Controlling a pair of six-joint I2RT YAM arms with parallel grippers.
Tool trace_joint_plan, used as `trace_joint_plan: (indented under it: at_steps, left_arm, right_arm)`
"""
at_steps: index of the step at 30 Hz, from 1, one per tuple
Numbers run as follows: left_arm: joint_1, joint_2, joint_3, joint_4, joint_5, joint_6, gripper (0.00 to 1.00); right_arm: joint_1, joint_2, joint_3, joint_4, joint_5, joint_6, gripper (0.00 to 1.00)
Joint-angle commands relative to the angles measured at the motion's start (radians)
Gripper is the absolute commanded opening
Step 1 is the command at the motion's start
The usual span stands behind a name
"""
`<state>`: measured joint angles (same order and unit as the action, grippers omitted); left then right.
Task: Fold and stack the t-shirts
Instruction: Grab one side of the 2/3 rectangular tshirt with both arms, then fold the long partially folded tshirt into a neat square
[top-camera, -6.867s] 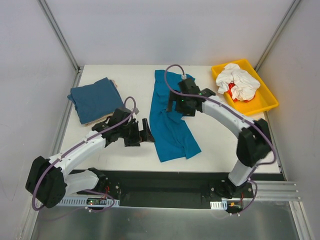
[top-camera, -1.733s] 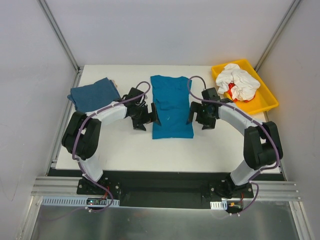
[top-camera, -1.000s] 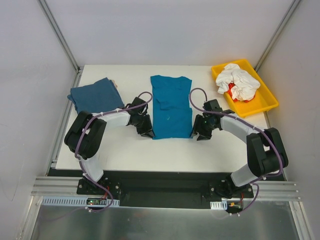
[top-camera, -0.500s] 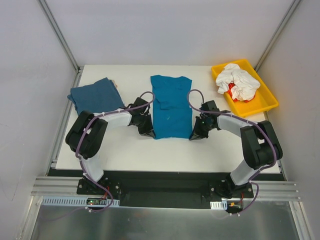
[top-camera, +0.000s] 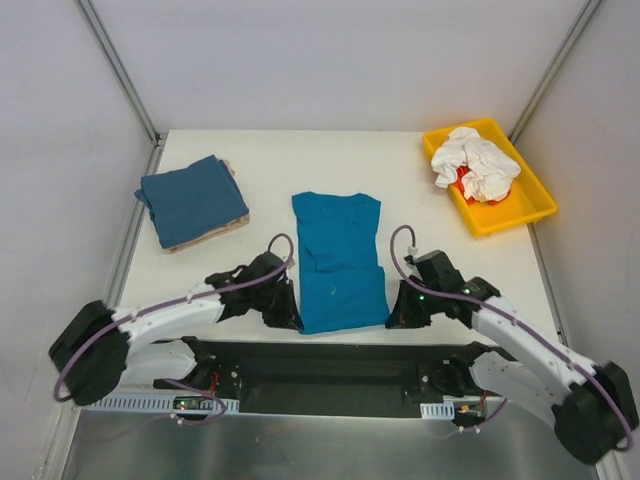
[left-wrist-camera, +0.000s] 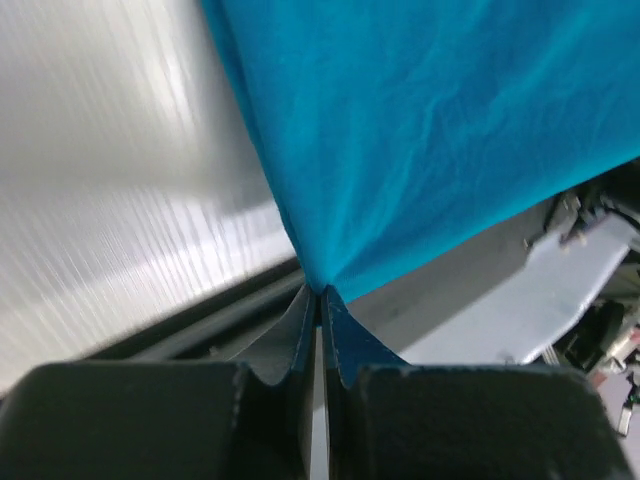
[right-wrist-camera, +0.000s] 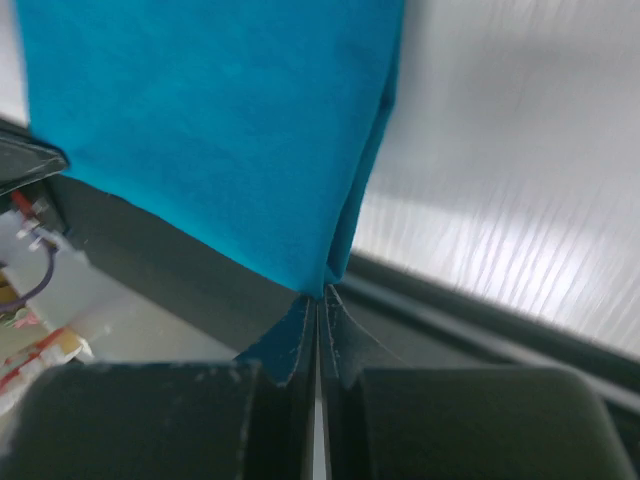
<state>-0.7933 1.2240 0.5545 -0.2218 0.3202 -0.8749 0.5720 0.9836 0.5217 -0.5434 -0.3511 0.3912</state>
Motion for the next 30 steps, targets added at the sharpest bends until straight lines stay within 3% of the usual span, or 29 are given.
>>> trace_joint_plan:
  at_steps: [1, 4, 8, 18, 24, 30]
  left_arm:
    - [-0.075, -0.277, -0.083, -0.051, -0.018, -0.159, 0.00]
    - [-0.090, -0.408, -0.061, -0.105, -0.046, -0.151, 0.00]
    - [-0.090, -0.443, 0.046, -0.149, -0.096, -0.092, 0.00]
    - [-0.058, -0.247, 0.298, -0.229, -0.366, 0.025, 0.00]
    - [0.121, -0.120, 0.398, -0.234, -0.264, 0.119, 0.00]
    - [0.210, 0.003, 0.499, -0.231, -0.265, 0.172, 0.00]
  right_arm:
    - [0.038, -0.314, 0.017, -0.239, 0.061, 0.106, 0.01]
    - [0.039, -0.405, 0.061, -0.322, 0.080, 0.097, 0.01]
    - [0.039, -0.358, 0.164, -0.297, 0.087, 0.038, 0.01]
    - [-0.010, -0.080, 0.481, -0.280, 0.317, -0.123, 0.01]
    - [-0.119, 0.088, 0.590, -0.195, 0.258, -0.186, 0.01]
    - [-0.193, 0.265, 0.712, -0.133, 0.138, -0.241, 0.01]
